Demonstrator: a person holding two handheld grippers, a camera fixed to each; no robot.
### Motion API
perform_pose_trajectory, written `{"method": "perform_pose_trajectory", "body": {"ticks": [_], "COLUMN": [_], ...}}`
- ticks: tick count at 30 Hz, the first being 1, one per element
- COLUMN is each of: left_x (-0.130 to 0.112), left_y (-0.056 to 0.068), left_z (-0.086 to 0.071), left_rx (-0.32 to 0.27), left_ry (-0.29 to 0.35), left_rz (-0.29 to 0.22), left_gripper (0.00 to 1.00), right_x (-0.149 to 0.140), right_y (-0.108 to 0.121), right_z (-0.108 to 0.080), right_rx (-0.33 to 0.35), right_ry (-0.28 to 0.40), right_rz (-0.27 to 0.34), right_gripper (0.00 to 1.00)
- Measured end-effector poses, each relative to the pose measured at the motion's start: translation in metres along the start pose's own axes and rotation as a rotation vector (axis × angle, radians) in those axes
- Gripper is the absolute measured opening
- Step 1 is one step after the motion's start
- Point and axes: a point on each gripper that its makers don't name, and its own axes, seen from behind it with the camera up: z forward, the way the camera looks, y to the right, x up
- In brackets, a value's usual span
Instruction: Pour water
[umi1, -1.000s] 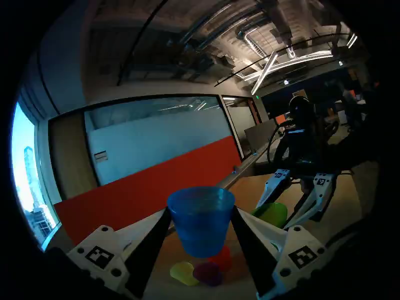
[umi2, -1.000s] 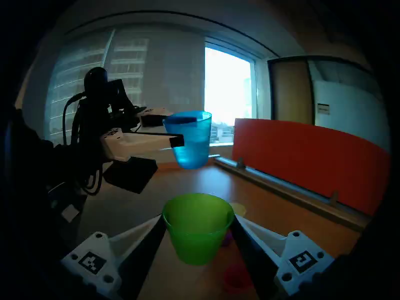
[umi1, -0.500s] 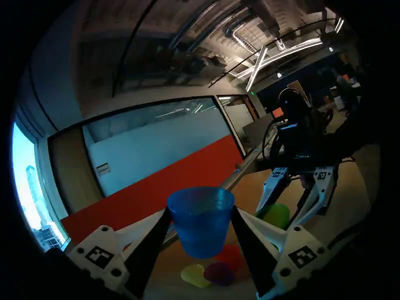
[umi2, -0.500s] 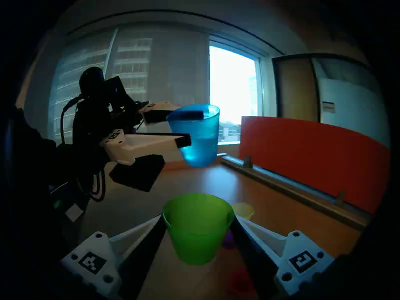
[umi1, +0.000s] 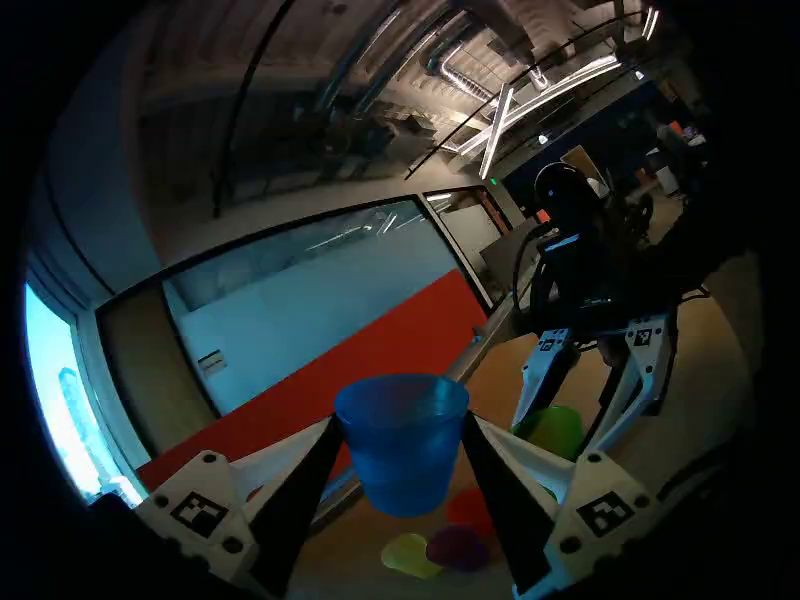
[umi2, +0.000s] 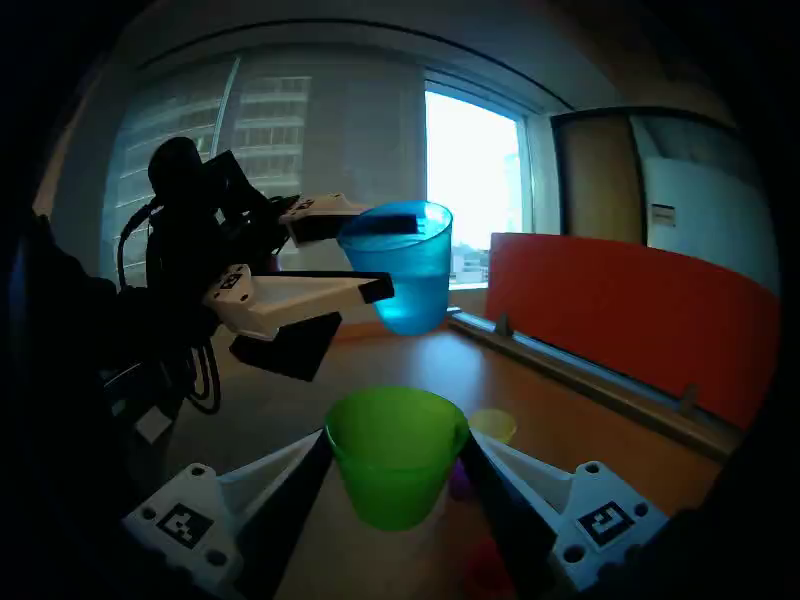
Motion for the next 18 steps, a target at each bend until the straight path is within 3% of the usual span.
{"method": "perform_pose_trajectory", "body": {"ticks": [11,18], "left_x": [0.008,0.01], "left_y": [0.001,0.01], "left_z": [-0.001,-0.002], "left_rx": [0.0,-0.016], "left_ry": [0.011,0.008], "left_rz": [0.078,0.124], "left_gripper": [0.84,0.84], "right_x": [0.004,0.005], "right_y": [-0.006,-0.009], "right_z": [0.005,0.007], "right_rx": [0.016,0.024], "right_ry": [0.003,0.007], "right_rz": [-0.008,-0.009], "right_gripper": [0.92,0.92]}}
